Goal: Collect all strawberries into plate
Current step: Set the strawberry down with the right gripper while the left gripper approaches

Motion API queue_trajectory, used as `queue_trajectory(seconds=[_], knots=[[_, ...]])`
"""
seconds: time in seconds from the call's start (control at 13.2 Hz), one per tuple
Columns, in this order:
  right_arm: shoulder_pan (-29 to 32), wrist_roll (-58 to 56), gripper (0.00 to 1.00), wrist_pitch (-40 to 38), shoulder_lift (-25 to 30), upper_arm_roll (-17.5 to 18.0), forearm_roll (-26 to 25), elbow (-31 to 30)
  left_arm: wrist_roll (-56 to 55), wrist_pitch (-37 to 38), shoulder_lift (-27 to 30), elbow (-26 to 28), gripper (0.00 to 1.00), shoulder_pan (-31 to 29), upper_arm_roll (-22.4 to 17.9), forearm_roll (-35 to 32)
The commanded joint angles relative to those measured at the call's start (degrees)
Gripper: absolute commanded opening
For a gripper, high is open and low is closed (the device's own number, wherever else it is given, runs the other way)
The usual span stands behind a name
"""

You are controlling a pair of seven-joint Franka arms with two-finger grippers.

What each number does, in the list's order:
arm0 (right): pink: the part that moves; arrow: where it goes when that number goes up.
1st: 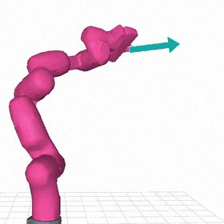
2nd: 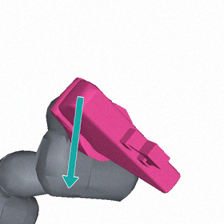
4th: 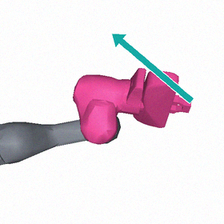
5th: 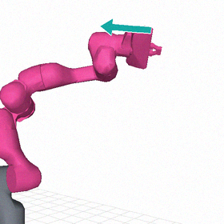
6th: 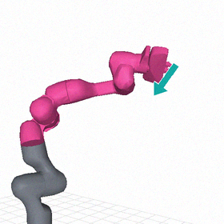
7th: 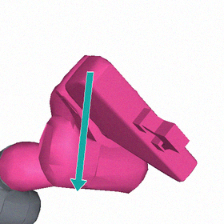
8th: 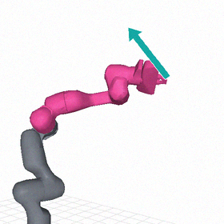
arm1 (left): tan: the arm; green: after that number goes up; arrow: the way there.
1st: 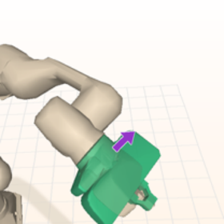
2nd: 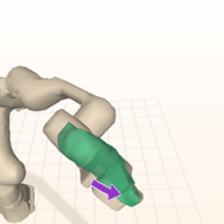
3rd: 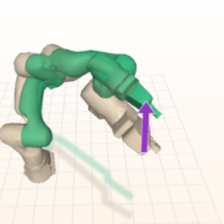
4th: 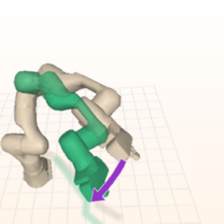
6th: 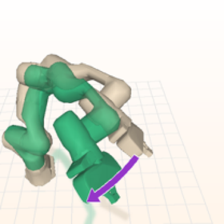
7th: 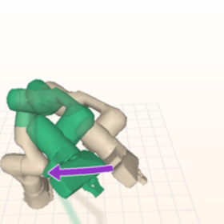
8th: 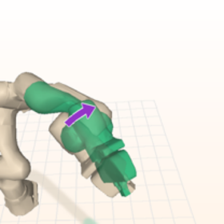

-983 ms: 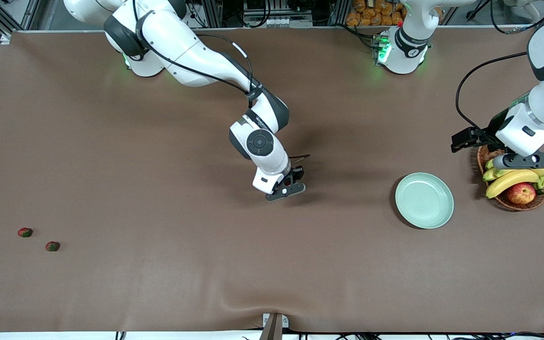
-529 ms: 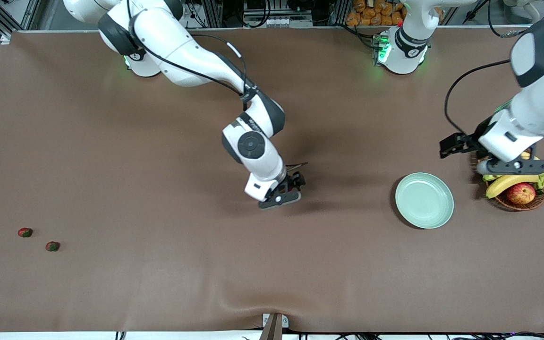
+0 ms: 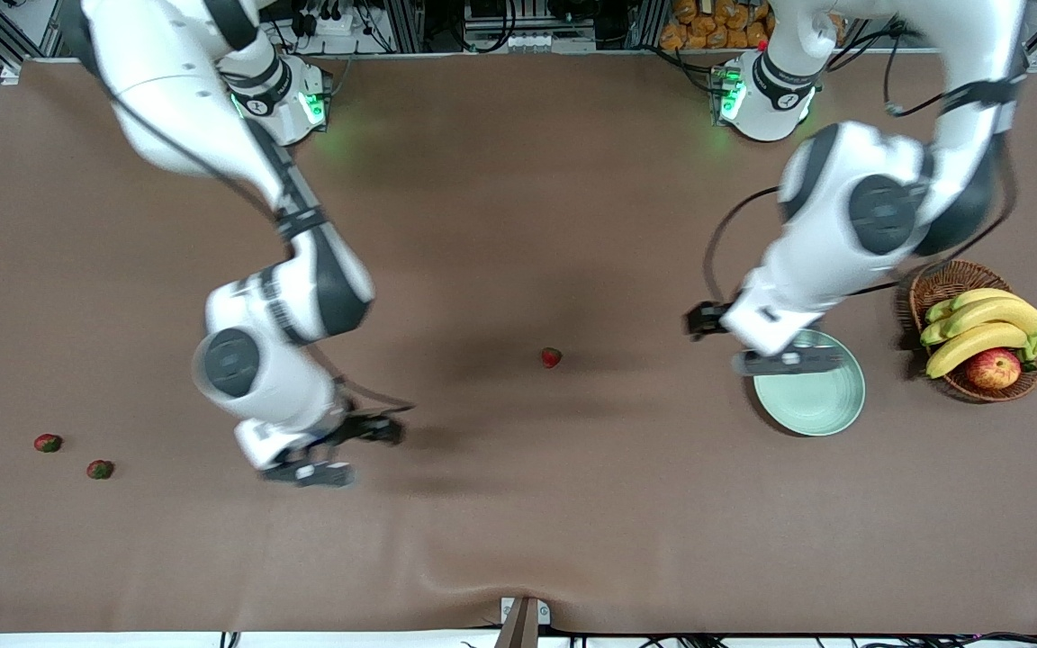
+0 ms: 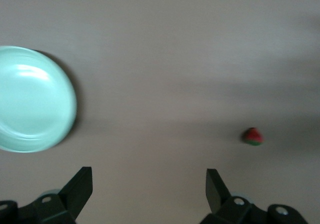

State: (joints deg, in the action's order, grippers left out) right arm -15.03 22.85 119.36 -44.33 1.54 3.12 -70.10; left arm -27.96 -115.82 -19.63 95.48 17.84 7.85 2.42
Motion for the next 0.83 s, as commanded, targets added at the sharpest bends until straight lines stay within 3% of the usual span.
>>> queue_trajectory(seconds=[0.0,0.38,0.68,0.76], knots=[[7.3,-7.7,1.0,-0.7,0.6,0.7,-1.4,-1.9,-8.4,-1.8,-9.9,-7.4,1.0,5.3,-0.6,-2.5],[21.3,-32.3,1.0,-0.9,-1.5,0.4,-5.6,-1.9,-24.2,-19.2,-20.4,-8.5,1.0,11.9,-0.7,-3.7],[26.6,-50.0,1.0,0.2,-3.7,0.3,-6.0,-1.6,-26.5,-20.8,-23.8,-8.9,1.0,14.8,-0.8,-3.7],[27.1,-54.4,1.0,2.5,-4.1,0.2,-6.8,-1.6,-26.5,-21.1,-24.6,-9.3,0.92,15.7,-0.9,-3.7]])
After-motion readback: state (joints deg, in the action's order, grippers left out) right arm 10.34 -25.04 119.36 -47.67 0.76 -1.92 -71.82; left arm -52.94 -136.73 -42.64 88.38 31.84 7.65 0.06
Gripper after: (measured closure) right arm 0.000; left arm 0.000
